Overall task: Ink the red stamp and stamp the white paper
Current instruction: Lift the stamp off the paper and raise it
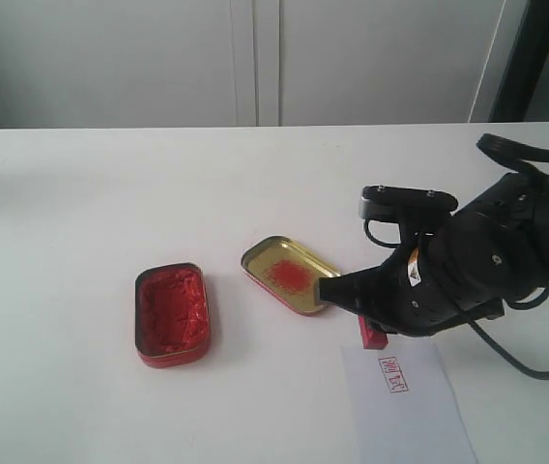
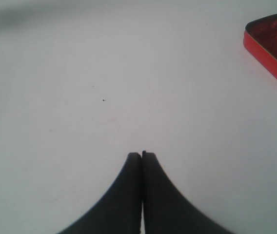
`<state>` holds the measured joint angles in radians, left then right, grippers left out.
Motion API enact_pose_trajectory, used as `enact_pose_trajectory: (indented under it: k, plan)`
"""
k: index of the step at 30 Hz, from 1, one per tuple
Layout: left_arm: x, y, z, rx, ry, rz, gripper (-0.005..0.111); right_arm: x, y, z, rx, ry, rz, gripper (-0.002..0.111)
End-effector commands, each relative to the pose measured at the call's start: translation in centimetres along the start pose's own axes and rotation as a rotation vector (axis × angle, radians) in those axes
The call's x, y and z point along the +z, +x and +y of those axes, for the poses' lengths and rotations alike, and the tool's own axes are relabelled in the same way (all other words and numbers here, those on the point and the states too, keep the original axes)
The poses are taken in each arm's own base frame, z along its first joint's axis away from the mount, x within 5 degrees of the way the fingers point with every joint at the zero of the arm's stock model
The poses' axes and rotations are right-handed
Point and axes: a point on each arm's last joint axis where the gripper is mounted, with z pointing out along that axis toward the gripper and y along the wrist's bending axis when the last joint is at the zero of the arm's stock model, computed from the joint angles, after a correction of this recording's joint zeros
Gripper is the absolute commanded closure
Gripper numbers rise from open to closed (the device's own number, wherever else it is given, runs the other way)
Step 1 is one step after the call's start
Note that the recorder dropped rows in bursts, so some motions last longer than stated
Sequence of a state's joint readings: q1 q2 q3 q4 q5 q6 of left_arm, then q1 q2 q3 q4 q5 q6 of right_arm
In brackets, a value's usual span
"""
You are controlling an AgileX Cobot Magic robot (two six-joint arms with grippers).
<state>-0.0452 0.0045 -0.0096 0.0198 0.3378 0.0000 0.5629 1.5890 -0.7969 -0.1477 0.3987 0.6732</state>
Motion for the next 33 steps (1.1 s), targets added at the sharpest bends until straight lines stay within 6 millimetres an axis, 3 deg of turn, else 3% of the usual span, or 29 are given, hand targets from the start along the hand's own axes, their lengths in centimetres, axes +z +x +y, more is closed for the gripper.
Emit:
enact_pose_trajectory:
  k: [1, 9, 33]
  plan:
    - [0.1, 0.4, 0.0, 0.003, -0.001, 0.021, 0.107, -0.3, -0.5, 0.3, 0.041, -0.050, -0.054, 0.108]
    - [0.1, 0.4, 0.0, 0.003, -0.001, 0.021, 0.107, -0.8, -2.1, 0.4, 0.114, -0.093, -0.107, 0.108]
    - [0.1, 0.4, 0.0, 0.003, -0.001, 0.021, 0.107, -1.8, -7.5, -4.0, 0.233, -0.076, -0.208, 0.108]
